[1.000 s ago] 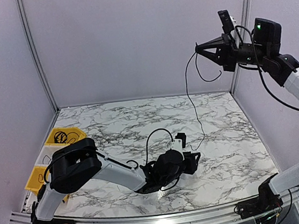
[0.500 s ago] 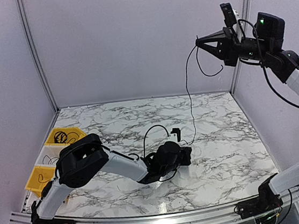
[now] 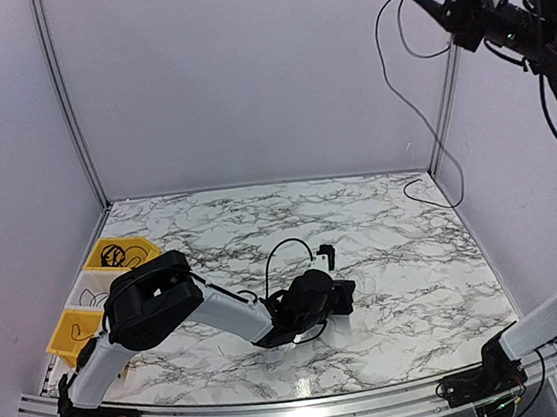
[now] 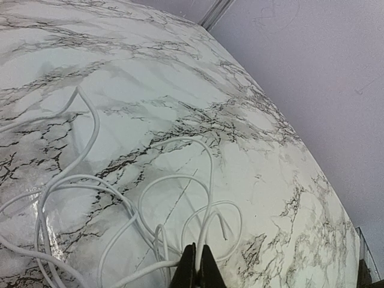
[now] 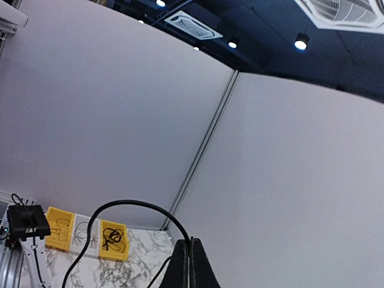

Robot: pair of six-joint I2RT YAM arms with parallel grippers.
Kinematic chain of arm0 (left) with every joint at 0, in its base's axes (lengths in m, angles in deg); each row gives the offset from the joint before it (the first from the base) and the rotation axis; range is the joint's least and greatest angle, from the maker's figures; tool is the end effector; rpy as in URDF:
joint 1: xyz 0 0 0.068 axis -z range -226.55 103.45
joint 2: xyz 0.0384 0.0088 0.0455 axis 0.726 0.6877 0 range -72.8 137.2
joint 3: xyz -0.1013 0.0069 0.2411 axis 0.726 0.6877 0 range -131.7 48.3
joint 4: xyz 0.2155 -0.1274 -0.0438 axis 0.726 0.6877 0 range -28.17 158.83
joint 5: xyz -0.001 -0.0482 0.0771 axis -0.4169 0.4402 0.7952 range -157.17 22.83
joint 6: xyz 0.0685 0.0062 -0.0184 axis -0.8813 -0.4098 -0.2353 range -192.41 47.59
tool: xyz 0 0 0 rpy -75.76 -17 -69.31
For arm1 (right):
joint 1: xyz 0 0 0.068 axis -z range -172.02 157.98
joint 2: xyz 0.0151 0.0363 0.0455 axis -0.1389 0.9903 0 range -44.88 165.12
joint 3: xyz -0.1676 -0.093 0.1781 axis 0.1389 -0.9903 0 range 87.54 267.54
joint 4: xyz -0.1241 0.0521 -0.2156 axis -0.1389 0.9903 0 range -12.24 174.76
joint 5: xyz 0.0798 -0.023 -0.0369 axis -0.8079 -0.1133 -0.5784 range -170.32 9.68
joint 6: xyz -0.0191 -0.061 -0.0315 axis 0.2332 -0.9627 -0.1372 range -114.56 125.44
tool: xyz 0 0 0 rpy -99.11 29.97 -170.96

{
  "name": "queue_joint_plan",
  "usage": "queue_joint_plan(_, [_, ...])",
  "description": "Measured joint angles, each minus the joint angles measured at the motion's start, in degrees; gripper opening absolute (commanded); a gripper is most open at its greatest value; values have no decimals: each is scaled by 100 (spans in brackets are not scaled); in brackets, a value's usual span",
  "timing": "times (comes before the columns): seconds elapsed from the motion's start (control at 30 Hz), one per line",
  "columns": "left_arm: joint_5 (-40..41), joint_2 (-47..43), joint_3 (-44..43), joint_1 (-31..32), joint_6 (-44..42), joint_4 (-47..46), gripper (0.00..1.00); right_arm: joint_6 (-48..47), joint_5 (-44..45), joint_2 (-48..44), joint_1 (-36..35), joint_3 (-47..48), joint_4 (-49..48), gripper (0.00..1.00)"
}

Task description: Untangle the cables

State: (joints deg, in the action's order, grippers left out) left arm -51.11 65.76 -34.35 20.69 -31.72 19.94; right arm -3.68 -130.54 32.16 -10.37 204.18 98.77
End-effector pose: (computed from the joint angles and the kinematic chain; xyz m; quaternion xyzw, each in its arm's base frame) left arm 0.2155 -0.4716 0.0862 0.0955 0.7793 -0.4281 0.4475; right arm 0.1884 0.1100 0.5924 -0.4602 0.4315 0.3061 0.7130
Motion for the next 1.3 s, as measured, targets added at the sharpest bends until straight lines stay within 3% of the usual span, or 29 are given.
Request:
queue_joint_plan(0.1, [-4, -48, 101, 0, 46, -70, 0, 15, 42, -101, 133, 463, -114, 0])
queue_joint_plan(0.23, [-63, -236, 435, 17, -57, -149, 31, 15, 22, -470, 138, -83, -348, 0])
queue_joint_plan(0.4, [-188, -1005, 1298, 168, -667, -243, 45, -17, 31, -667, 140, -1668, -564, 0])
queue_joint_plan(0.63, [4, -2719, 2662, 592, -1473, -745, 51, -192, 79, -564, 114, -3674, -507, 0])
queue_joint_plan(0.9, [474, -3952, 3834, 824, -2205, -802, 54, -507, -44, -828, -133, -4625, -662, 0])
queue_joint_plan(1.03, [743, -4221, 3777, 815, -2573, -730, 54, -579, -192, -837, -291, -4800, -728, 0])
queue_joint_plan(1.3, [623, -3842, 2328, 715, -3014, -232, 53, -570, -437, -839, -448, -4806, -774, 0])
